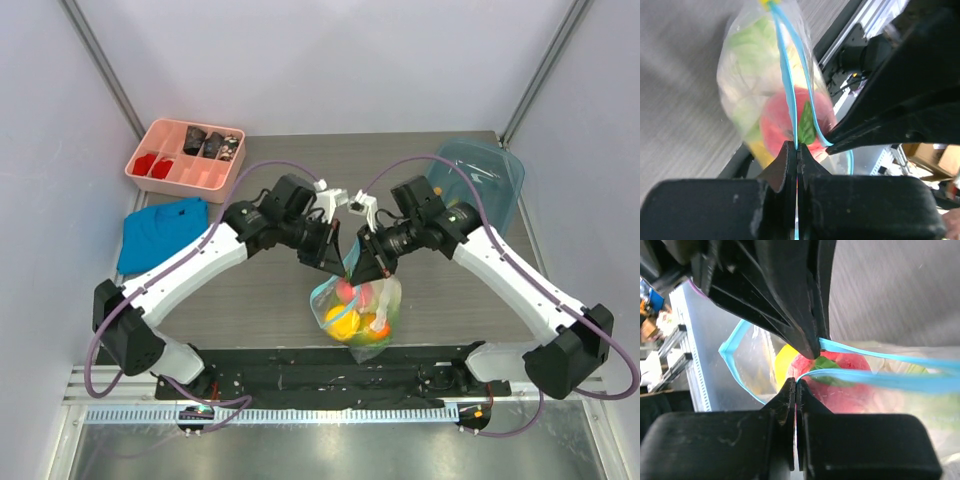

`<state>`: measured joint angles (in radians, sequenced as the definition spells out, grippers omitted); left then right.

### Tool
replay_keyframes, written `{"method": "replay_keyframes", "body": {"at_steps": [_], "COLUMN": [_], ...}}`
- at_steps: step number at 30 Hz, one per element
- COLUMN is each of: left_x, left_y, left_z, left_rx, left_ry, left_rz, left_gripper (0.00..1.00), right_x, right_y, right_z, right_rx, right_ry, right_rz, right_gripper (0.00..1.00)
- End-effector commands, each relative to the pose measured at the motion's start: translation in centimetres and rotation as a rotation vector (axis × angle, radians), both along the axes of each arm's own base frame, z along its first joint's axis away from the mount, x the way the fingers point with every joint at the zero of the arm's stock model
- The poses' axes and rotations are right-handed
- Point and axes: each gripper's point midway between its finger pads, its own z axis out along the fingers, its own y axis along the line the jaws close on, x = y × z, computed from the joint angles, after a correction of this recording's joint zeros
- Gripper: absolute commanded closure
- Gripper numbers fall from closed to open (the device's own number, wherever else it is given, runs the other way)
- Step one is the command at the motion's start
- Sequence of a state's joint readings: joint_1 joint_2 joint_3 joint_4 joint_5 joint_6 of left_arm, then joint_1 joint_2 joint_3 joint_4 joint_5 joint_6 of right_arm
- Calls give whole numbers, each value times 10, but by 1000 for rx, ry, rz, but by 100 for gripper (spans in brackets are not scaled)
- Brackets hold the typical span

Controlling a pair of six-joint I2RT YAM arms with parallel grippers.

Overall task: Place the food in the zip-top bag and seal the zipper
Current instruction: Adjust the fake fruit in the zipper food storage bag.

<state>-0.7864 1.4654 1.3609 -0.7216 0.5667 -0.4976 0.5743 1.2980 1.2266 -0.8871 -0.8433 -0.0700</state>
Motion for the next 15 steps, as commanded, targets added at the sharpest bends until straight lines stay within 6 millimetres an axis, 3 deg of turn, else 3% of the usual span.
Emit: {"method": "replay_keyframes", "body": {"at_steps": [1, 6, 13, 15], "left_x": [1, -9, -10, -12], "left_y": [-8, -14, -15, -13], "left_z": [74, 83, 53, 49], "left_rx": [-140, -190, -125, -119], "left_ry": [-144, -95, -58, -68], "left_rz": [-56, -110, -161, -166], "left_gripper": [99, 96, 90, 87], "right_x": [12, 15, 39, 44], "right_y": [2, 4, 19, 24], "right_z": [34, 25, 18, 26], "right_rx": [64, 76, 151, 202], "right_ry": [-130, -52, 54, 63], "right_rz": [-51, -160, -361, -386], "right_gripper": [99, 99, 99, 99]}}
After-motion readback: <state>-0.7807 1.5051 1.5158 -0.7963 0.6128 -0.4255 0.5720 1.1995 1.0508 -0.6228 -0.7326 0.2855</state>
